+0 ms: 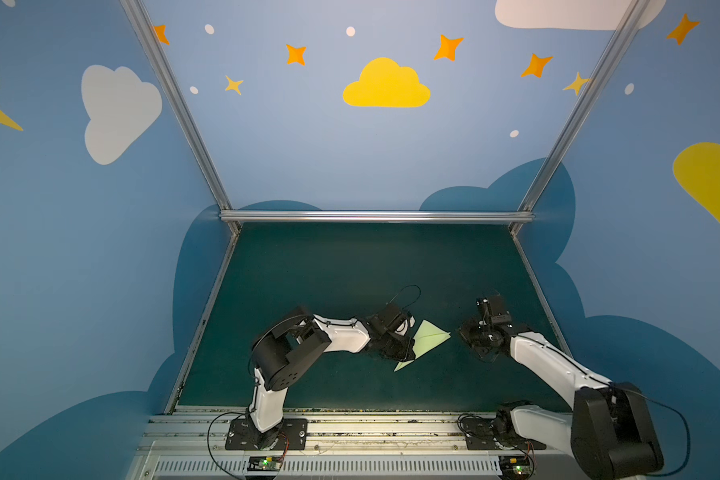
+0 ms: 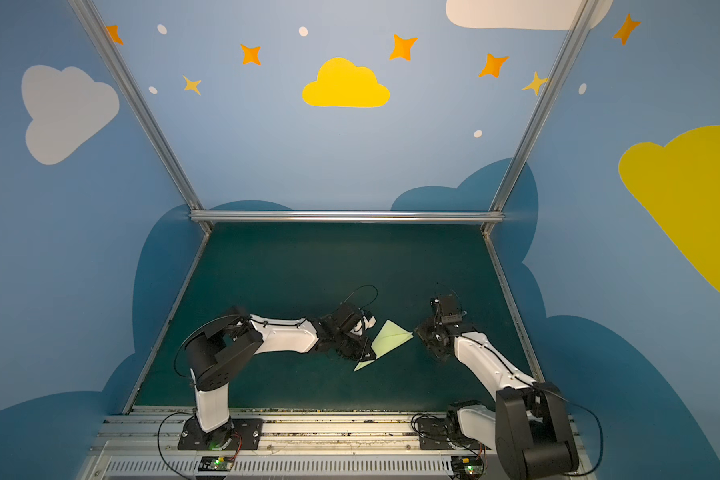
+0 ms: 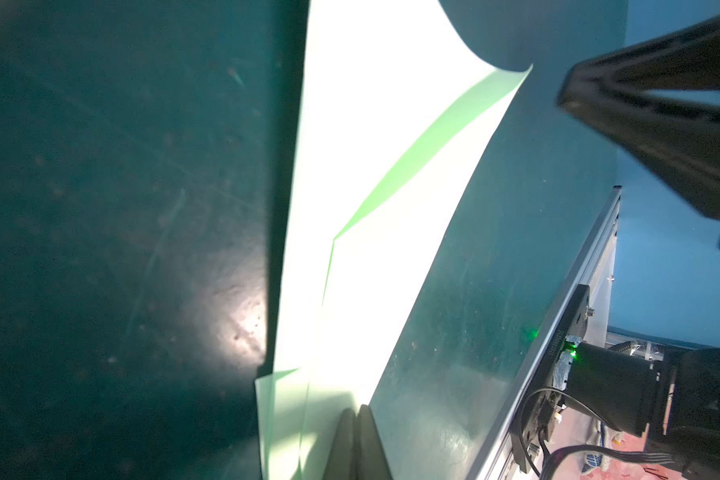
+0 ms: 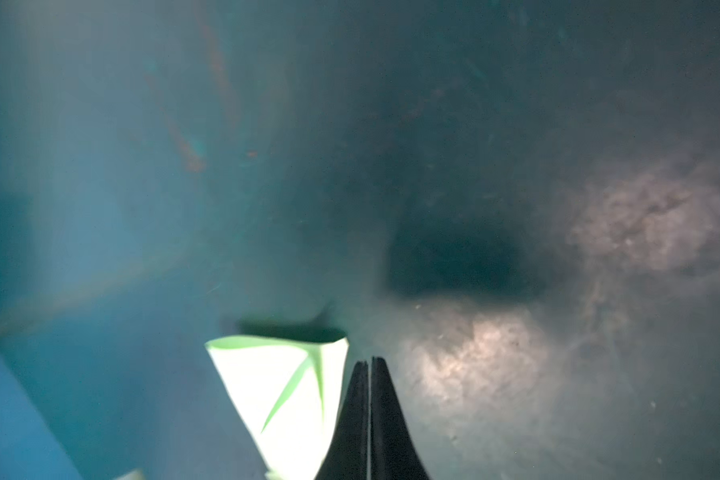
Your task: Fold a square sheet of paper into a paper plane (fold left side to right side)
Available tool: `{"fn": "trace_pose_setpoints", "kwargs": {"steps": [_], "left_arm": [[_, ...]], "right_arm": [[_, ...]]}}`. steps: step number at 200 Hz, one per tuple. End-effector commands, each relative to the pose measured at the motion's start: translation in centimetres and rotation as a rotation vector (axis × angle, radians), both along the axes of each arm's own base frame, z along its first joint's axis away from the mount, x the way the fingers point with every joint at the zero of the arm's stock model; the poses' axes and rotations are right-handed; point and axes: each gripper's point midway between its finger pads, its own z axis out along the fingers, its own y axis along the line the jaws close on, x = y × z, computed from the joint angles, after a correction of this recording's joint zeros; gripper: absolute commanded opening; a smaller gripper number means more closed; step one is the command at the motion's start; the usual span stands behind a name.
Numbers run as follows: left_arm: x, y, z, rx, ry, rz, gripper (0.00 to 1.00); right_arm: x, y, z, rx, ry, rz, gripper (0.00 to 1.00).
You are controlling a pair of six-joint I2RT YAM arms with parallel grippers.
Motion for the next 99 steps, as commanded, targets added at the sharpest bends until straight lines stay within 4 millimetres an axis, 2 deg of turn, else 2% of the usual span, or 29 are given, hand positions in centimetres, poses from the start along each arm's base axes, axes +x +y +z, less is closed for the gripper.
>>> {"fn": "trace_pose_setpoints", "kwargs": {"steps": [1,34,56,79,99], "left_arm": [[-0.5,2.0,-2.8,0.093,0.031,0.015,0.03],[-0.5,1.9,-2.6,0.087,0.030,0.015,0.03],[-0.3,1.5,-1.2,0.056,0.017,0.016,0.04],[0.2,0.6,2.0,-0.017,-0.012,0.019,0.20],[0.9,0.4,5.6,-0.072,-0.064,0.035,0.39]], "right_arm": [[-0.1,1.6,0.6,0.044,-0.023,0.090,0.00],[0.4,5.1,0.7,0.084,-0.026,0.187,0.00],[0.4,7.3,0.8,0.089,-0.027,0.252,0.00],[-0.2,8.9,1.1,0.082,-0.025,0.323,0.00],[-1.4,8.1,1.0,0.059,-0.021,0.324,0.00]]}}
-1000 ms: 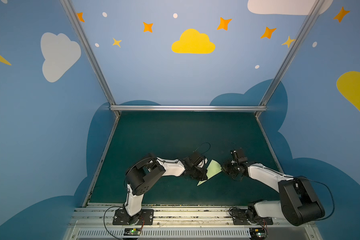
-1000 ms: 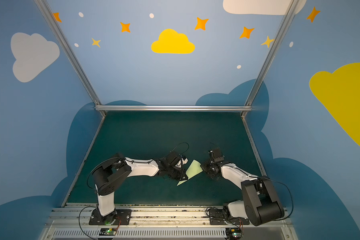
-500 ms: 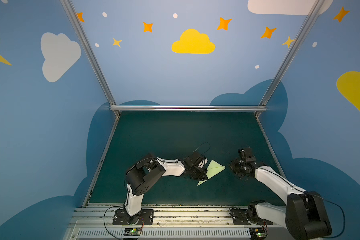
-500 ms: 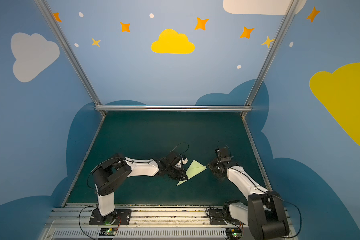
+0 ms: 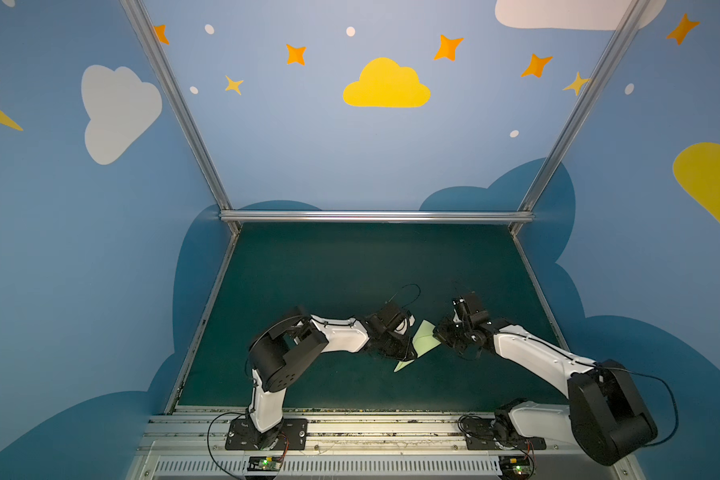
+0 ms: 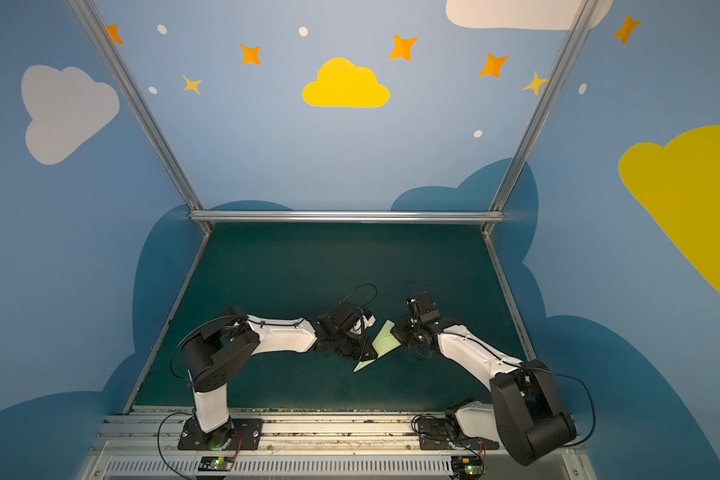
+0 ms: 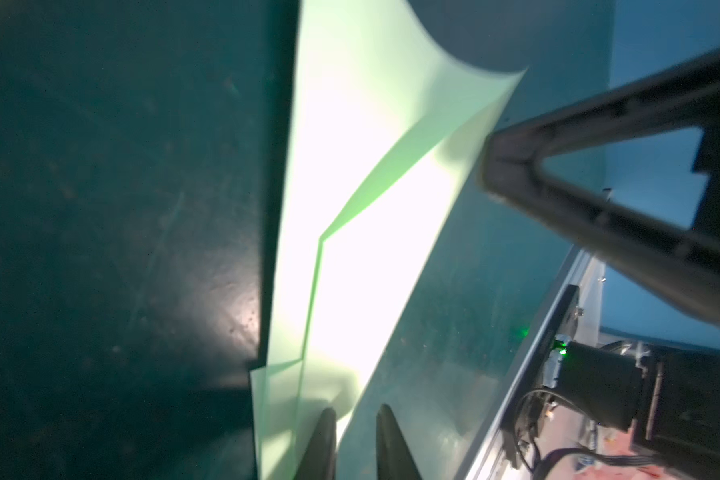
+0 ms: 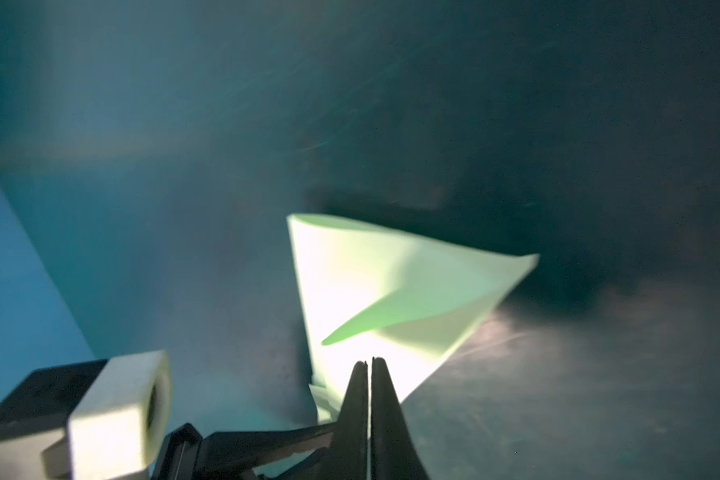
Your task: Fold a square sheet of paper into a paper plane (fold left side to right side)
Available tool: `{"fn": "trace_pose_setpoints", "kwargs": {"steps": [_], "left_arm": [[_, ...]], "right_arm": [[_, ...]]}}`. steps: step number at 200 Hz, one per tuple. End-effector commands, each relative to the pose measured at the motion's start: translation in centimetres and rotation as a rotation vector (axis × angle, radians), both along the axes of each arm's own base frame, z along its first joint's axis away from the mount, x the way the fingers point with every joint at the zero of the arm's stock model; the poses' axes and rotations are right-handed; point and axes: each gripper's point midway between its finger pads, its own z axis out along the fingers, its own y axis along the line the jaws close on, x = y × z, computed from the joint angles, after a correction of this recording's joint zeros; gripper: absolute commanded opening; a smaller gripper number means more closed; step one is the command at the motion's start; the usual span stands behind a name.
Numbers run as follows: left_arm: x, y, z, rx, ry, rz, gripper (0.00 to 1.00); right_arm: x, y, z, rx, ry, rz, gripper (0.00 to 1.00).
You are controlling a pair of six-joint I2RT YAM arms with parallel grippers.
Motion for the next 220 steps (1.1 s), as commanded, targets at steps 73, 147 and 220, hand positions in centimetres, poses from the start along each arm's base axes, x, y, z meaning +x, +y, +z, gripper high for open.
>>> {"fn": "trace_pose_setpoints", "kwargs": {"steps": [73,147,220], "left_arm": [[5.1,2.9,4.6,0.010,-0.052,0.085,0.58],[5.5,-0.7,1.0,-0.017,0.096,-0.032,0.57],[3.9,-2.6,0.1,-0.038,0.140,-0.048,0.48]], "right_arm": [[-4.1,-3.3,-1.8,-0.041,0.017,-0.048,0.00],[-4.6,-2.6,-4.4,0.057,0.067,-0.034,0.00],[-5.0,-2.7,-5.8,0.073,0.100,-0.028,0.00]]}}
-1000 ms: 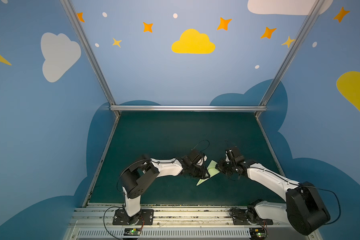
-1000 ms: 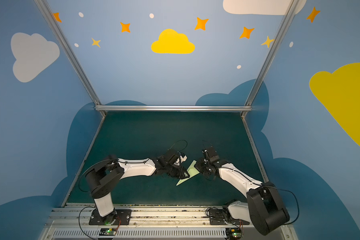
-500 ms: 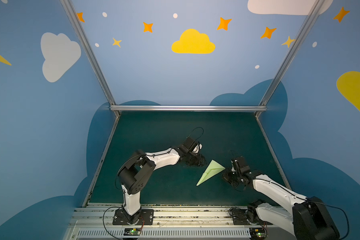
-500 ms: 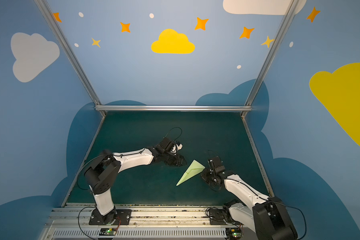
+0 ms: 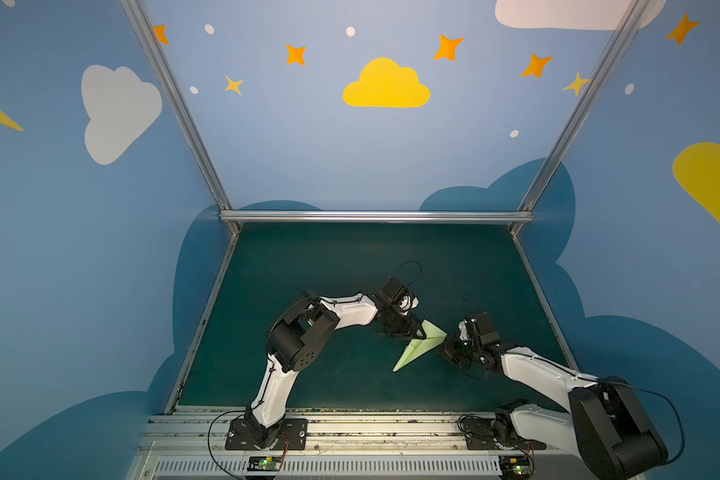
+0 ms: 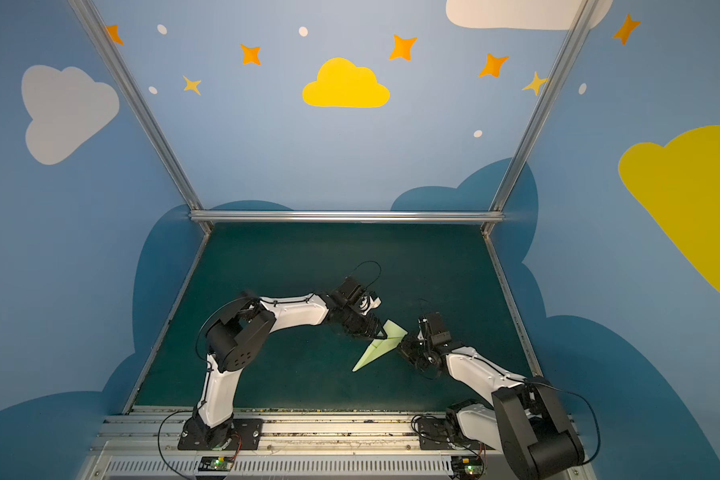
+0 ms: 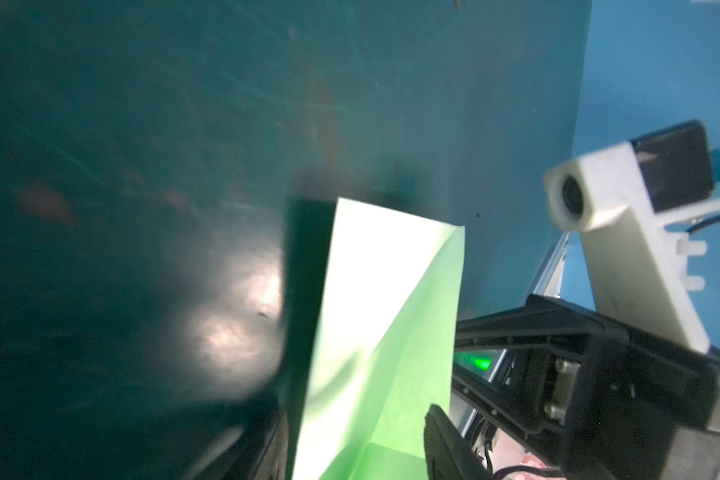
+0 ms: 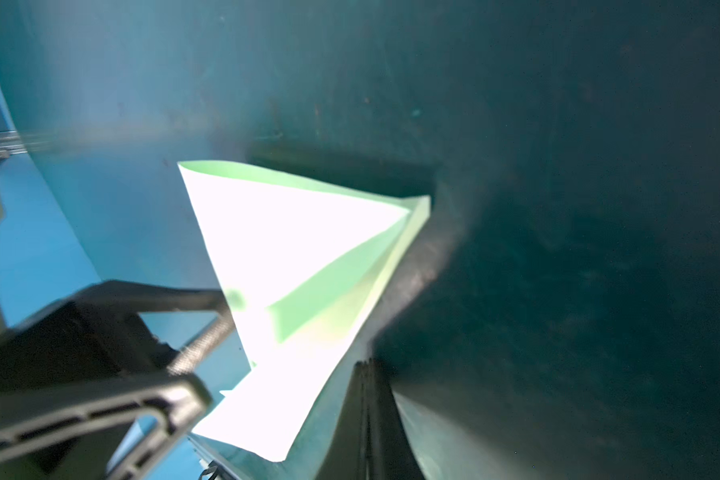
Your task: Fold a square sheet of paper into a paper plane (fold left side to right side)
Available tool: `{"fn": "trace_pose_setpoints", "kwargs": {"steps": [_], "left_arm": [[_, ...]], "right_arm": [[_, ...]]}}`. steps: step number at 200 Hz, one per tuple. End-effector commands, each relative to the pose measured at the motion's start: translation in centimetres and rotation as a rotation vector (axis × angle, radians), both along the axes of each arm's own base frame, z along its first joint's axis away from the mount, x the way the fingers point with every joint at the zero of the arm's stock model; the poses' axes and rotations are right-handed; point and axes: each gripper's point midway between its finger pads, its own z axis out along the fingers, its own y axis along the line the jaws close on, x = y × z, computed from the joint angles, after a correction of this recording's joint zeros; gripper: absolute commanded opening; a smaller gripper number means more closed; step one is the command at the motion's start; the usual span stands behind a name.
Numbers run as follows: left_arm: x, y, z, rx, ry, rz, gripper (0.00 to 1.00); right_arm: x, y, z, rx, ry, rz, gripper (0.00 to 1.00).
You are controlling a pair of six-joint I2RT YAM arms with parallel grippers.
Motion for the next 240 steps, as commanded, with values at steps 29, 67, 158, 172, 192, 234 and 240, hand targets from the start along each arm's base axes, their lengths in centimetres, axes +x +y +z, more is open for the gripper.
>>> {"fn": "trace_pose_setpoints", "kwargs": {"steps": [29,67,158,172,192,234,240], "left_arm": [[-0.6,-0.1,0.4,-0.022,-0.012,0.039,0.34],[-0.3,-0.6,0.8,-0.027,-0.032,0.060,0.11],[3.4,11.8,6.6,0.478,-0.444,0.326,0.04],[3.6,13.5,6.7,0.556,-0.482,0.332,0.04],[3.7,15.2,6.3,0.650,-0.519,0.324,0.04],[3.6,16.3,3.8,0.761,-0.534,0.279,0.04],[3.6,16.4,3.5,0.770,-0.537,0.272,0.04]], "right_arm": [[-1.8,-1.1,-2.2,-0.039,0.075,-0.002,0.00],[-1.6,-1.1,-1.9,-0.029,0.064,0.000,0.00],[-1.5,1.6,3.6,0.041,-0.057,0.219,0.00],[-1.8,2.3,4.0,0.038,-0.067,0.262,0.00],[-2.2,3.5,4.1,0.029,-0.073,0.318,0.00],[-2.8,5.2,3.4,0.012,-0.062,0.375,0.00],[-2.8,5.3,3.2,0.008,-0.059,0.377,0.00]]}}
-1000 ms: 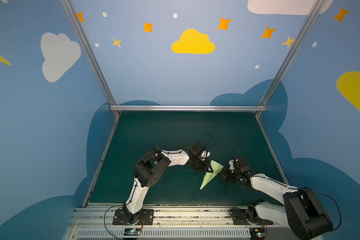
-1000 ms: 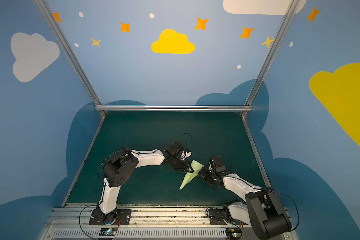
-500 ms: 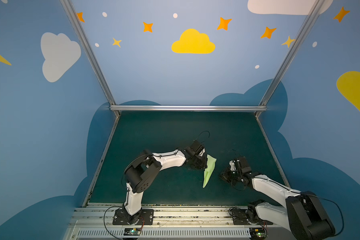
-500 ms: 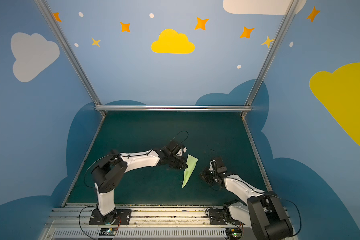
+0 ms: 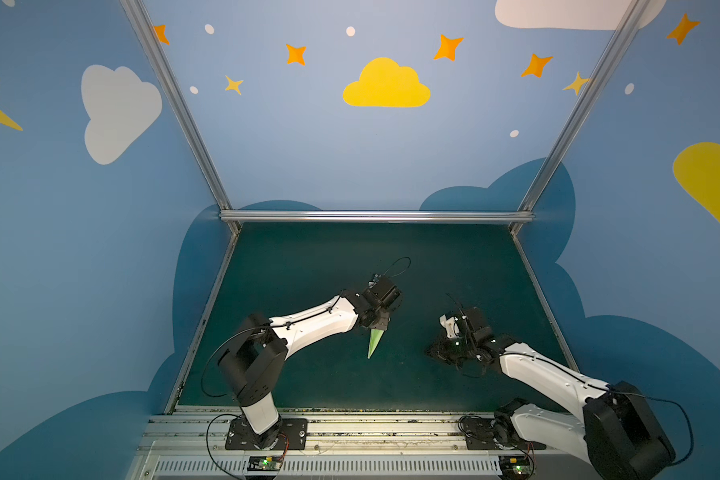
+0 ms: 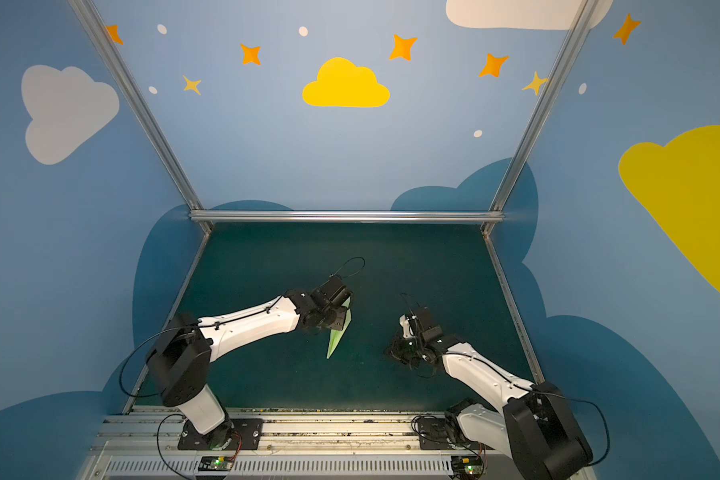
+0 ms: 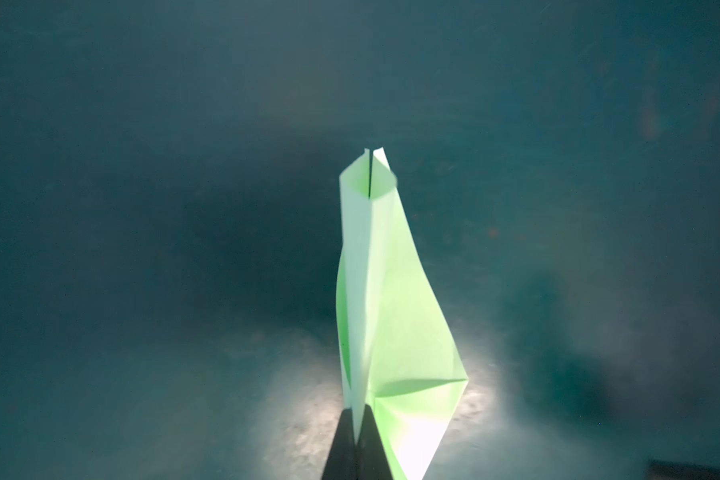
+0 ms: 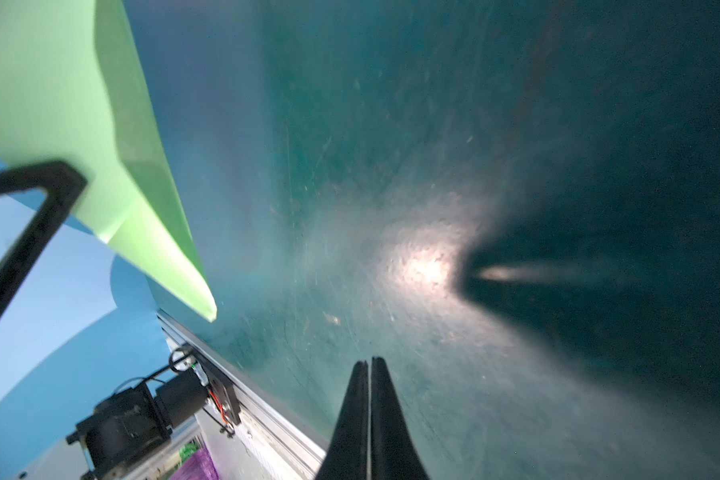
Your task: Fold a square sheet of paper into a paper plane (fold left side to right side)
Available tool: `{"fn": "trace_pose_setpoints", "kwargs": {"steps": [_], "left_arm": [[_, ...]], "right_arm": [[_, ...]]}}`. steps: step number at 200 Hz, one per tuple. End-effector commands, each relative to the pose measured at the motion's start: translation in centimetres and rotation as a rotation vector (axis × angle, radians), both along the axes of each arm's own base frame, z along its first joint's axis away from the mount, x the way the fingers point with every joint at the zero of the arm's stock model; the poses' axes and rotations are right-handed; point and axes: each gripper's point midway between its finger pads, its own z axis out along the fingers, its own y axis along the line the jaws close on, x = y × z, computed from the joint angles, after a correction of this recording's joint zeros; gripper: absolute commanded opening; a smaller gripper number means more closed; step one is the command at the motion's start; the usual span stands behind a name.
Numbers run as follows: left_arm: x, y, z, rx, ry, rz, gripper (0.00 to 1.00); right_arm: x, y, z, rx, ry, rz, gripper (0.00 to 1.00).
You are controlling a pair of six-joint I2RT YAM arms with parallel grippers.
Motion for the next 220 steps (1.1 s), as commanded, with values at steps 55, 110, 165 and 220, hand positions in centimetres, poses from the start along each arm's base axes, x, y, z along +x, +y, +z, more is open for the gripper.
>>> {"fn": "trace_pose_setpoints", "kwargs": {"steps": [55,110,165,220], "left_arm": [[-1.5,1.2,-3.9,0.185,0.028,-0.051,0.47],[-2.0,0.6,-4.7,0.195,0.035,-0.064,0.53],[-1.9,0.8,-4.6,0.186,0.028,-0.033,0.60],[-1.7,-1.3,2.3,0.020,-0.027,-0.069,0.73]], "right_arm": [[0.1,0.1,-1.3,-0.053,0.002,0.008,0.00],[0.2,0.1,-1.7,-0.062,0.011,0.009,0.00],[0.2,0.1,-1.8,-0.063,0.014,0.012,0.00],[0.2,0.1,-1.4,-0.064,0.008,0.015,0.00]]}}
